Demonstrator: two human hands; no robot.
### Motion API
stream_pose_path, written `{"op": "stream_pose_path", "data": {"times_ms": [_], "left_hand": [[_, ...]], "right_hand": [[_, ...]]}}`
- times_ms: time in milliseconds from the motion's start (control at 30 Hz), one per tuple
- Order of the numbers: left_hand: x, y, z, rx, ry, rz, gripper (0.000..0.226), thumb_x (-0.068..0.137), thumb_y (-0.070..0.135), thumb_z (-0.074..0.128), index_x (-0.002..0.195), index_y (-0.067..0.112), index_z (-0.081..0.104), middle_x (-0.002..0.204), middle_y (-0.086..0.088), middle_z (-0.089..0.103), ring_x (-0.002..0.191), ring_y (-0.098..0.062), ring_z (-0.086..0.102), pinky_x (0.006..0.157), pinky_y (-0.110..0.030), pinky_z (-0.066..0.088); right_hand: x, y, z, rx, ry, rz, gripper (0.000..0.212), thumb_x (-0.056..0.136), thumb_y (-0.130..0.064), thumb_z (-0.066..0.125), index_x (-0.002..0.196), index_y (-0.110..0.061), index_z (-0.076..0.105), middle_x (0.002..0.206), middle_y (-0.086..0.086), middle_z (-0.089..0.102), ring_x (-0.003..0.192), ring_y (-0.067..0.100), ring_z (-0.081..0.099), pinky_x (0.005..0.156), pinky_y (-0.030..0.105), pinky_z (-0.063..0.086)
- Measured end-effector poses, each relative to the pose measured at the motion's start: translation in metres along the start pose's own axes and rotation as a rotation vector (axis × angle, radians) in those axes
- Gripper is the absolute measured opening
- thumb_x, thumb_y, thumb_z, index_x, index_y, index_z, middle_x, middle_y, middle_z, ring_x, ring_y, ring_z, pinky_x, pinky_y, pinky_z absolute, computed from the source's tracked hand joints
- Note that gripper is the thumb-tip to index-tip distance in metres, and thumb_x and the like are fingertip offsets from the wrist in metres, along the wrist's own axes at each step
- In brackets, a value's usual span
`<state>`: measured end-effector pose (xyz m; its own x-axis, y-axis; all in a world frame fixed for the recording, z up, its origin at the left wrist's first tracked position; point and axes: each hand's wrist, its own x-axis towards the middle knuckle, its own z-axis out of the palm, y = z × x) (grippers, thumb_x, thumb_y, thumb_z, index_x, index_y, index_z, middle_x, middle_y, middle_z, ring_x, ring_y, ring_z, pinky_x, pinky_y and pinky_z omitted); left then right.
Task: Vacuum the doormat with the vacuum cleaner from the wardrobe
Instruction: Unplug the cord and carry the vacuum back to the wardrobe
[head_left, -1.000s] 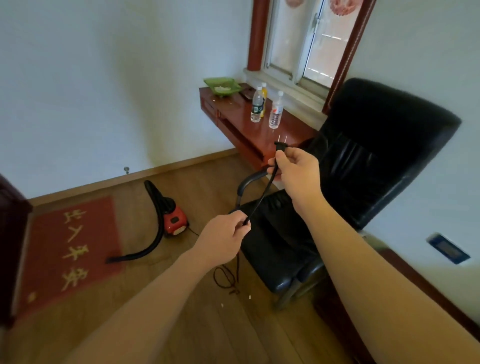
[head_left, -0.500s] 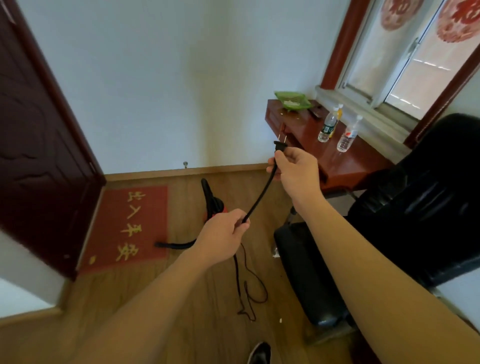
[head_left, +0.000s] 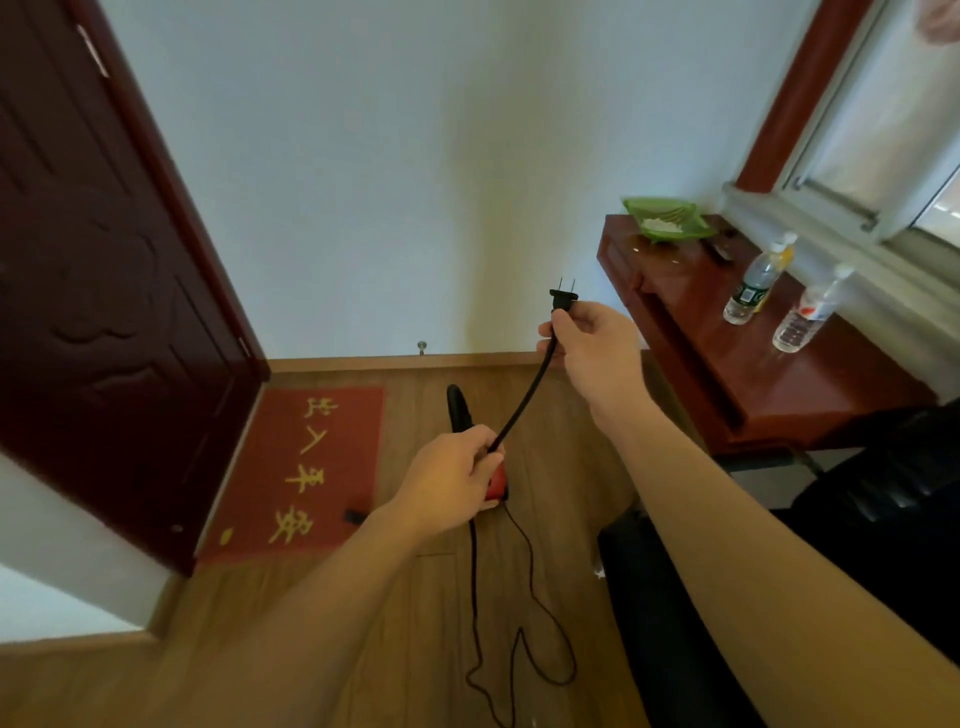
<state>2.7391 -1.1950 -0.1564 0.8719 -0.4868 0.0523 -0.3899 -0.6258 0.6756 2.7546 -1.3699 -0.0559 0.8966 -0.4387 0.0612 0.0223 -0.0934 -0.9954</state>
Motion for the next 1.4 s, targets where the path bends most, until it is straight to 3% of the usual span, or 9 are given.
{"op": "stream_pose_path", "data": {"times_ms": [100,300,500,767,833,967,1067,1400], "left_hand": [[0.037,0.003,0.006,-0.007,-0.003,-0.029,0.01,0.105,0.026,0.053,0.099,0.031,0.058,0.073,0.006,0.064,0.058,-0.005,0.058,0.054,-0.021,0.039],[0.094,0.003,0.01,-0.016,0.012,-0.058,0.016,0.105,0.026,0.051,0.093,0.035,0.053,0.068,0.007,0.058,0.054,-0.002,0.052,0.051,-0.016,0.034],[0.133,-0.013,0.012,-0.04,0.018,-0.098,0.022,0.105,0.027,0.052,0.088,0.04,0.052,0.071,0.001,0.063,0.054,-0.009,0.054,0.054,-0.027,0.044],[0.194,-0.053,0.007,-0.081,0.019,-0.084,0.017,0.105,0.026,0.052,0.091,0.035,0.056,0.068,0.003,0.061,0.052,-0.007,0.05,0.053,-0.027,0.042],[0.217,-0.067,0.004,-0.071,0.014,-0.083,0.014,0.105,0.028,0.052,0.094,0.034,0.057,0.07,0.005,0.062,0.054,-0.006,0.054,0.052,-0.024,0.042],[0.27,-0.095,-0.006,-0.087,0.0,-0.069,0.01,0.104,0.03,0.052,0.097,0.033,0.059,0.076,0.006,0.066,0.064,-0.009,0.062,0.059,-0.031,0.052],[0.305,-0.114,-0.014,-0.082,-0.022,-0.05,0.01,0.104,0.031,0.053,0.1,0.029,0.062,0.075,0.009,0.064,0.064,-0.006,0.06,0.06,-0.025,0.047],[0.388,-0.149,-0.042,-0.044,-0.077,-0.016,0.01,0.104,0.029,0.053,0.104,0.025,0.063,0.083,0.008,0.065,0.074,-0.008,0.063,0.069,-0.027,0.053]], "right_hand": [[0.042,0.003,-0.004,-0.033,-0.032,0.003,0.017,0.103,-0.013,0.055,0.115,-0.006,0.064,0.087,0.004,0.071,0.067,0.008,0.068,0.07,0.023,0.06],[0.107,0.007,-0.008,-0.057,-0.074,0.01,0.017,0.103,-0.015,0.054,0.117,-0.009,0.063,0.089,0.003,0.071,0.067,0.004,0.068,0.062,0.015,0.056],[0.151,0.017,0.003,-0.06,-0.103,0.047,0.028,0.103,-0.015,0.054,0.127,-0.003,0.061,0.096,0.006,0.073,0.073,0.008,0.069,0.061,0.012,0.054],[0.213,0.033,0.033,-0.107,-0.125,0.038,0.027,0.103,-0.018,0.055,0.127,-0.007,0.061,0.095,0.003,0.073,0.074,0.007,0.07,0.071,0.018,0.059],[0.234,0.036,0.046,-0.122,-0.124,0.043,0.026,0.103,-0.018,0.055,0.127,-0.009,0.061,0.095,0.002,0.073,0.074,0.006,0.07,0.069,0.017,0.059],[0.281,0.039,0.072,-0.127,-0.106,0.048,0.018,0.103,-0.016,0.055,0.119,-0.012,0.062,0.092,0.002,0.072,0.072,0.007,0.069,0.071,0.022,0.061],[0.315,0.043,0.092,-0.159,-0.095,0.064,0.013,0.102,-0.017,0.056,0.115,-0.017,0.061,0.093,0.001,0.073,0.073,0.007,0.071,0.074,0.024,0.061],[0.399,0.054,0.129,-0.175,-0.044,0.109,0.022,0.102,-0.019,0.057,0.122,-0.011,0.062,0.093,0.001,0.074,0.081,0.014,0.073,0.079,0.03,0.062]]}}
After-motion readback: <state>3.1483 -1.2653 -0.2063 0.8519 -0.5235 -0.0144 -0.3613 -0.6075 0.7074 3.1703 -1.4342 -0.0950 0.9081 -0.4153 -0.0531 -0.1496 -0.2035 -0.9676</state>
